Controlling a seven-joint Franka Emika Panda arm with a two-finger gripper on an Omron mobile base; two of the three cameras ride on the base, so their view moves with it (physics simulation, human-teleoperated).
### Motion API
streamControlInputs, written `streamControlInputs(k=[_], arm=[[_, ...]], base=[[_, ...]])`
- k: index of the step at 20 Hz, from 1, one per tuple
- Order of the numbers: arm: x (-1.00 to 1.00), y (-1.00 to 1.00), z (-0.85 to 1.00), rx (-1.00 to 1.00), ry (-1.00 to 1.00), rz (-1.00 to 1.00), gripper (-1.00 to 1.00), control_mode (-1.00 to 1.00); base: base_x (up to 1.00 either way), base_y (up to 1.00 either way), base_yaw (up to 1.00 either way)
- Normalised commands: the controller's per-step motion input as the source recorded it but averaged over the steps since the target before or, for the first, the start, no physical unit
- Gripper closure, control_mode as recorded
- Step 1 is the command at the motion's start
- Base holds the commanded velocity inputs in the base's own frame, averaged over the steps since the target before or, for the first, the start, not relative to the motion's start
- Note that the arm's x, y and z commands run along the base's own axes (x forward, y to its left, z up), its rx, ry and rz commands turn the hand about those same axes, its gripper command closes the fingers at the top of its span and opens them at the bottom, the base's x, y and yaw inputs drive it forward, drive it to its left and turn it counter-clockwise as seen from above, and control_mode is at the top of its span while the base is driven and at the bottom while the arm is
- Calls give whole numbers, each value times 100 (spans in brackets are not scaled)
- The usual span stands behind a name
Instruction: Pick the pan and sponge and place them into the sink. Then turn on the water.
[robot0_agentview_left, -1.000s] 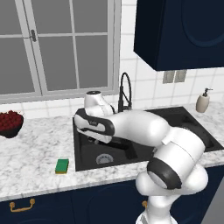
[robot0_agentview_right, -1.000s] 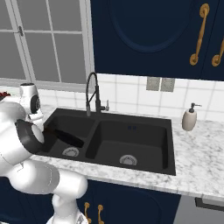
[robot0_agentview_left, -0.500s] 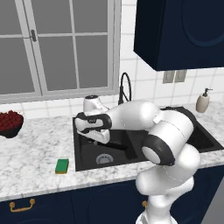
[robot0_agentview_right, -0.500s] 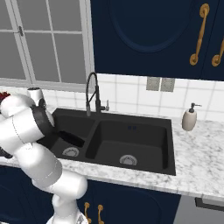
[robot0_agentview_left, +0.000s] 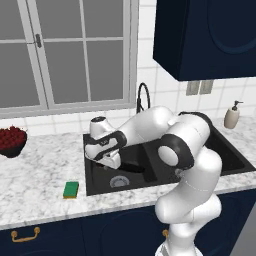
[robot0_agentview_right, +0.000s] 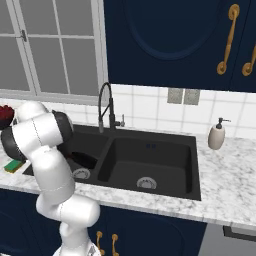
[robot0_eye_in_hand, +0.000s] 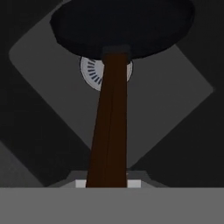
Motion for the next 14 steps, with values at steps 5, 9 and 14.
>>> streamControlInputs(k=[5, 9, 14], arm=[[25, 1, -24, -1, -2, 0, 100, -100], [23, 0, -13, 0, -1, 1, 100, -100], [29, 0, -20, 0, -3, 3, 100, -100]], base=[[0, 0, 0], [0, 0, 0], [0, 0, 0]])
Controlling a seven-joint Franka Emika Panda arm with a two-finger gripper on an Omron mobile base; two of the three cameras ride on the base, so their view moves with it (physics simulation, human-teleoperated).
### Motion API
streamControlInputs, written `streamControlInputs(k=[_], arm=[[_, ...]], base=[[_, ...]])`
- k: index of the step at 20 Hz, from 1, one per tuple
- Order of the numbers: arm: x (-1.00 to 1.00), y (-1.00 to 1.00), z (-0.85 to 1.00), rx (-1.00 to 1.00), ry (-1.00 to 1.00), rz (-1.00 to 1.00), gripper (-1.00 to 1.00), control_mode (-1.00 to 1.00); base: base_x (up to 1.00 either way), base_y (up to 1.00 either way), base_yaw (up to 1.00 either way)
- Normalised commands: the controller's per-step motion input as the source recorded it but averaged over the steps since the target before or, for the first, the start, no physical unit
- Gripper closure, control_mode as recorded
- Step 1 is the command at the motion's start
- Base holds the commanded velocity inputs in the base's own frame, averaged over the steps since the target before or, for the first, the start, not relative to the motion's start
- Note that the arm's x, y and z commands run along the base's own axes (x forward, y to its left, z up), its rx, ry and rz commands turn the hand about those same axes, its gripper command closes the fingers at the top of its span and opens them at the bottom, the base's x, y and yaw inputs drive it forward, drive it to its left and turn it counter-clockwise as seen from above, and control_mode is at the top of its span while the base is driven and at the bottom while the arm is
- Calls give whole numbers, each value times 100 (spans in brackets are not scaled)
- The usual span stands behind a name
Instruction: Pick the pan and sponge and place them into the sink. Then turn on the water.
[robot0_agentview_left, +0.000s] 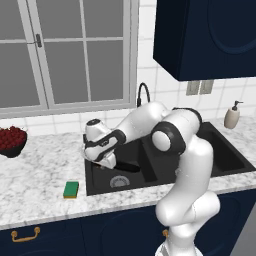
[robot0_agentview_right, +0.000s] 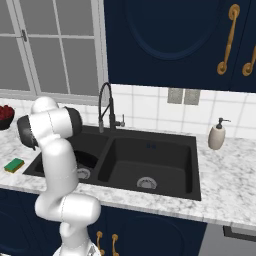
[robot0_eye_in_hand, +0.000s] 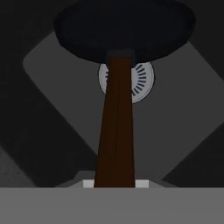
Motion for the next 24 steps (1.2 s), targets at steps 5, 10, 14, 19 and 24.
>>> streamControlInputs(k=[5, 10, 14, 19, 24], arm=[[40, 0, -24, 0, 0, 2, 100, -100], [24, 0, -27, 0, 1, 4, 100, -100], [0, 0, -26, 0, 7, 1, 100, -100], [-1, 0, -39, 1, 6, 0, 100, -100], [-2, 0, -51, 1, 3, 0, 100, -100]], base=[[0, 0, 0], [0, 0, 0], [0, 0, 0], [0, 0, 0], [0, 0, 0]])
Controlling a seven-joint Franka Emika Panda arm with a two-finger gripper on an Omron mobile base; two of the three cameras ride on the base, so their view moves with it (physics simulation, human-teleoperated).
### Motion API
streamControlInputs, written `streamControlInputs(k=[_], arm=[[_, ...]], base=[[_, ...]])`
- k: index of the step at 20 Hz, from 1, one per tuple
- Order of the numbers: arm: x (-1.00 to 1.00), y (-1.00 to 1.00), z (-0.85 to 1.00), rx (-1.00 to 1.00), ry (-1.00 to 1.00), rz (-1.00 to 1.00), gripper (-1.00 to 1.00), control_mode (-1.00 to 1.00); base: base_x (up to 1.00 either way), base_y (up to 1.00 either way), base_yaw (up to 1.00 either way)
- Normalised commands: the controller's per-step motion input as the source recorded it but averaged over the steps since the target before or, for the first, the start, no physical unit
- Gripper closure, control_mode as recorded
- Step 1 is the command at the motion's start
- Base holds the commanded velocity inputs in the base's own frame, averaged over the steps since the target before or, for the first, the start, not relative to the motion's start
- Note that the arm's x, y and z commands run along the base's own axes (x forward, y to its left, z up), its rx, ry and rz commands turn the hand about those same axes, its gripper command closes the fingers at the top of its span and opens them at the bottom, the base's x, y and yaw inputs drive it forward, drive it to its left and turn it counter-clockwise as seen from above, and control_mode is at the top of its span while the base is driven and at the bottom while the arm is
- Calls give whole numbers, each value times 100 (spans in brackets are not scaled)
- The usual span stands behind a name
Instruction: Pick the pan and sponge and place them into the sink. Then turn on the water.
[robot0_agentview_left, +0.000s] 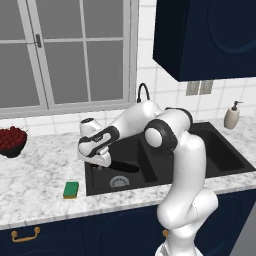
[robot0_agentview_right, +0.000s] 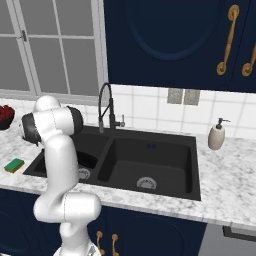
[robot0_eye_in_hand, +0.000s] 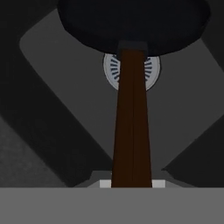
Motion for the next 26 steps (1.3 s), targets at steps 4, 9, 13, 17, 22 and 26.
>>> streamControlInputs(k=[4, 9, 13, 17, 22, 26], arm=[[-4, 0, -49, 0, 5, 0, 100, -100], [-12, 0, -59, 0, 3, 0, 100, -100], [-8, 6, -49, 0, 0, 0, -100, -100], [0, 0, -3, 0, 0, 0, -100, -100], [0, 0, 0, 0, 0, 0, -100, -100], [0, 0, 3, 0, 5, 0, -100, -100]], base=[[0, 0, 0], [0, 0, 0], [0, 0, 0], [0, 0, 0], [0, 0, 0], [0, 0, 0]])
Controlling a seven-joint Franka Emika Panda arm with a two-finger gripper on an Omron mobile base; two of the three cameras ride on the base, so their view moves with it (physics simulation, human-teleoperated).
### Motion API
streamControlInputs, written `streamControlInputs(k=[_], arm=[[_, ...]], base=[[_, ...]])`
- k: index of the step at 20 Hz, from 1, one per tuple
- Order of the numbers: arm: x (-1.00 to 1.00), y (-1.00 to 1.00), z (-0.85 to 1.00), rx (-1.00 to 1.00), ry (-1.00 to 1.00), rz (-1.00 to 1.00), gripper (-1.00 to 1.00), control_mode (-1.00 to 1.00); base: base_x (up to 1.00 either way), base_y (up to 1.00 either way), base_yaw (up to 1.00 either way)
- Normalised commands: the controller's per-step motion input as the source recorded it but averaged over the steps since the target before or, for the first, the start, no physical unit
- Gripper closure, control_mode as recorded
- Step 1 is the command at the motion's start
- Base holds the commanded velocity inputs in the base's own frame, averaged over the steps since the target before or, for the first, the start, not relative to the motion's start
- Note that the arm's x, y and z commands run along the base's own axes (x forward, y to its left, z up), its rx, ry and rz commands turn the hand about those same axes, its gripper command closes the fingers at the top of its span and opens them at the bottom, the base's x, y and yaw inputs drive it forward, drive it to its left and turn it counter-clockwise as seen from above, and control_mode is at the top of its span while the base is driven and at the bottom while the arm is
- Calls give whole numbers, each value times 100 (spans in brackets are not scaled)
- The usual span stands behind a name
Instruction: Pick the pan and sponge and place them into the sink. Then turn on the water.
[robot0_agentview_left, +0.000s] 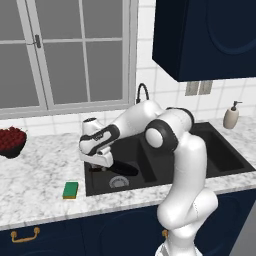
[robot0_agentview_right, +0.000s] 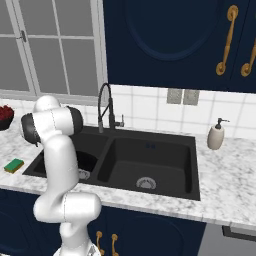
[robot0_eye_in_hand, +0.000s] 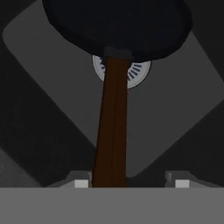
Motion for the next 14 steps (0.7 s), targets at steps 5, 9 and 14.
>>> streamControlInputs(k=[5, 9, 14], arm=[[0, 1, 22, 0, 1, 0, -100, -100], [0, 7, 19, 0, 0, 0, -100, -100], [0, 13, 38, 1, -1, 0, -100, -100]], base=[[0, 0, 0], [0, 0, 0], [0, 0, 0]])
